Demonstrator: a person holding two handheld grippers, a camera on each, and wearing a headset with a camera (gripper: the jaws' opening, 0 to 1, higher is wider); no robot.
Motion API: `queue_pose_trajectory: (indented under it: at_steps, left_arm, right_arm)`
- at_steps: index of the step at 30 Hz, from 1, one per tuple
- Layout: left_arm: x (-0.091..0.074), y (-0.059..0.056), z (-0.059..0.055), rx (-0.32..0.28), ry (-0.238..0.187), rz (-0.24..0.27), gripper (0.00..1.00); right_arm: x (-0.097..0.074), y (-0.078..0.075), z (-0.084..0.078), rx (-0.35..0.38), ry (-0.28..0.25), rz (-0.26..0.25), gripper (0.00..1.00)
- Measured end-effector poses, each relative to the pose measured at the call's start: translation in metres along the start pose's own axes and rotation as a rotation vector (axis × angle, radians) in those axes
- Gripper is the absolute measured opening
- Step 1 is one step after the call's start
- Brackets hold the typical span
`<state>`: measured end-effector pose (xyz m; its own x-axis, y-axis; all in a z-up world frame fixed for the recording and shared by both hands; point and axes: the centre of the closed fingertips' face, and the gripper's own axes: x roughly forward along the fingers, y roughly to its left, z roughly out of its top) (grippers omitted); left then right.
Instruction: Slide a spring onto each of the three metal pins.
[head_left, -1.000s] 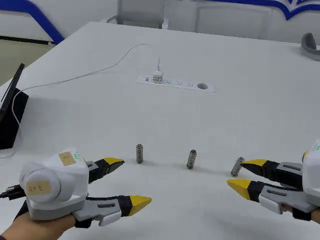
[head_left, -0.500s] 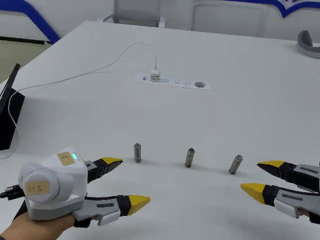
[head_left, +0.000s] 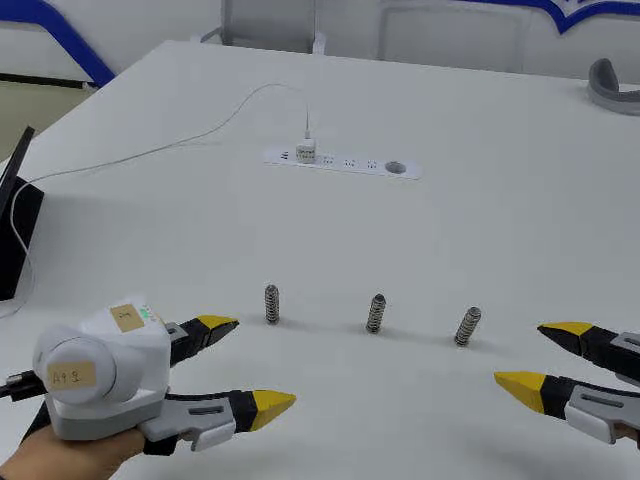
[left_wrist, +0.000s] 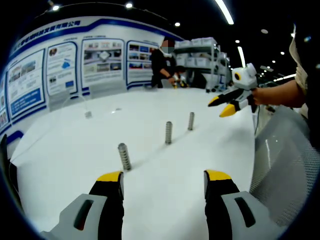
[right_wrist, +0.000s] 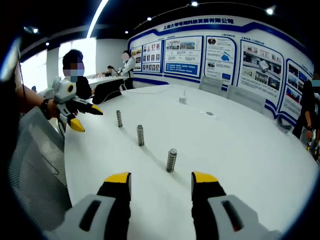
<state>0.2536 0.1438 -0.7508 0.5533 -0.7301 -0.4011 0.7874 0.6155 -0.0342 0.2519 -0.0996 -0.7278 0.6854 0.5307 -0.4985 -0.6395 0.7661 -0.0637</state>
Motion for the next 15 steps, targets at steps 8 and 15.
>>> queue_pose_trajectory:
  at_steps: [8, 15]
  left_arm:
    - [0.0011, 0.0004, -0.0012, -0.003, 0.005, 0.001, 0.66]
    - [0.0018, 0.0006, -0.0023, -0.004, 0.006, 0.001, 0.67]
  right_arm:
    - [-0.0011, -0.0024, -0.0010, 0.005, -0.002, -0.011, 0.50]
    - [-0.0015, -0.0030, -0.0029, 0.009, -0.002, -0.015, 0.50]
